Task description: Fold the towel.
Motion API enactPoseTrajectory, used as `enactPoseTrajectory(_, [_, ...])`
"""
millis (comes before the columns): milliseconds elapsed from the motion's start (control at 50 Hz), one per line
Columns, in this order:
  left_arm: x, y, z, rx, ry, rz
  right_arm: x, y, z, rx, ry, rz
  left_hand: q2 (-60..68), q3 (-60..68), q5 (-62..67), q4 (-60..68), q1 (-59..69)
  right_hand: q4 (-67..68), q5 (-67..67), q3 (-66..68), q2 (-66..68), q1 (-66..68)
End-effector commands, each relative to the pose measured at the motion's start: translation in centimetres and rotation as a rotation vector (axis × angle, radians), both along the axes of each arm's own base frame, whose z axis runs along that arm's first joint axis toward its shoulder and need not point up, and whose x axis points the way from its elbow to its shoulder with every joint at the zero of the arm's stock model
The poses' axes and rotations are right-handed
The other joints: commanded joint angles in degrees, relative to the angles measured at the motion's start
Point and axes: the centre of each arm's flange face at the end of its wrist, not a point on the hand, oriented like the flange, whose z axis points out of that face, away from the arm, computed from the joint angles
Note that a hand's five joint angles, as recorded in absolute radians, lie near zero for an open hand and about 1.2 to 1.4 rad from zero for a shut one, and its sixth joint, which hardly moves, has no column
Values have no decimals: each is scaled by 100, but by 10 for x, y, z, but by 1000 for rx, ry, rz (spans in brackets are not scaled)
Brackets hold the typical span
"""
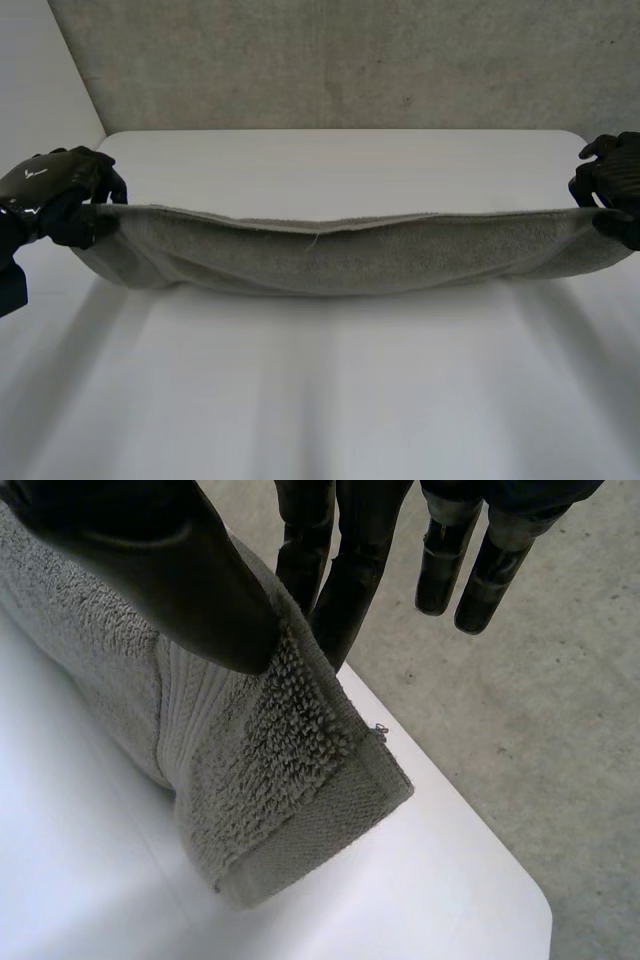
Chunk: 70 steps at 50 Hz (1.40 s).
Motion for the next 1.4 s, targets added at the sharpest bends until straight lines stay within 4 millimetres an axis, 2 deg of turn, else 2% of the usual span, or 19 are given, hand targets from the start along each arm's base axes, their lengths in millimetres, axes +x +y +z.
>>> enactPoseTrajectory(20, [-1, -31, -29, 89, 3, -5, 1, -25, -25, 57, -12, 14, 258, -278, 338, -311, 747, -437, 381, -267, 304, 413])
enactPoseTrajectory(100, [-8, -47, -46, 134, 3, -25, 22, -48, -48, 74, 37, 26, 258, -278, 338, -311, 747, -437, 381, -267, 304, 413])
enactPoseTrajectory(140, [-16, -64, -66, 175, -9, -22, 27, -57, -55, 66, 55, 24, 258, -278, 338, -311, 747, -437, 381, -267, 304, 413])
enactPoseTrajectory(300, [-33, -97, -96, 181, -54, 26, 40, -93, -81, 14, 63, 17, 258, -278, 338, -311, 747, -437, 381, -267, 304, 413])
enactPoseTrajectory(400, [-38, -109, -105, 166, -54, 23, 54, -107, -99, -20, 32, 22, 258, -278, 338, -311, 747, -437, 381, -267, 304, 413])
enactPoseTrajectory(640, [-45, -136, -127, 89, -75, 76, 60, -148, -148, -38, 31, -55, 258, -278, 338, -311, 747, -437, 381, -267, 304, 413])
enactPoseTrajectory(800, [-47, -143, -139, 95, -81, 77, 61, -163, -159, -51, 40, -85, 258, -278, 338, -311, 747, -437, 381, -267, 304, 413])
enactPoseTrajectory(1040, [-47, -143, -147, 110, -85, 78, 61, -164, -167, -39, 43, -88, 258, -278, 338, -311, 747, -437, 381, -267, 304, 413])
enactPoseTrajectory(1060, [-47, -143, -147, 110, -85, 78, 61, -165, -167, -39, 44, -92, -639, -278, -559, -311, -150, -437, 381, -267, 304, 413])
enactPoseTrajectory(1080, [-47, -143, -147, 110, -85, 78, 61, -165, -167, -39, 44, -92, -648, -278, -568, -311, -159, -437, 381, -267, 304, 413])
enactPoseTrajectory(1120, [-48, -142, -147, 111, -86, 76, 62, -164, -166, -39, 44, -92, -2774, -278, -2694, -311, -2285, -437, 381, -267, 304, 413])
enactPoseTrajectory(1140, [-48, -142, -147, 111, -86, 76, 62, -164, -166, -39, 44, -92, -2784, -278, -2704, -311, -2295, -437, 381, -267, 304, 413])
enactPoseTrajectory(1180, [-47, -142, -146, 111, -86, 76, 61, -163, -165, -41, 45, -95, -3575, -278, -3494, -311, -3085, -437, -2911, -267, -2988, -2879])
enactPoseTrajectory(1200, [-47, -141, -145, 113, -86, 76, 61, -163, -165, -41, 45, -95, -4524, -278, -4444, -311, -4035, -437, -2927, -267, -3003, -2894])
enactPoseTrajectory(1220, [-48, -140, -144, 111, -87, 76, 62, -162, -164, -41, 46, -96, -5683, -278, -5602, -311, -5193, -437, -4109, -267, -4186, -4077])
enactPoseTrajectory(1240, [-48, -140, -144, 111, -87, 76, 62, -161, -163, -42, 46, -96, -5694, -278, -5614, -311, -5205, -437, -5636, -267, -5713, -5604])
enactPoseTrajectory(1260, [-48, -140, -142, 108, -89, 83, 62, -161, -163, -42, 46, -96, -6510, -278, -6430, -311, -6021, -437, -5652, -267, -5728, -5619])
enactPoseTrajectory(1280, [-48, -140, -140, 101, -93, 92, 62, -160, -160, -45, 46, -98, -6552, -278, -6471, -311, -6062, -437, -6619, -267, -6696, -6587])
enactPoseTrajectory(1400, [-46, -139, -128, 79, -94, 114, 63, -155, -152, -52, 36, -93, -6552, -278, -6472, -311, -6063, -437, -6619, -267, -6696, -6587])
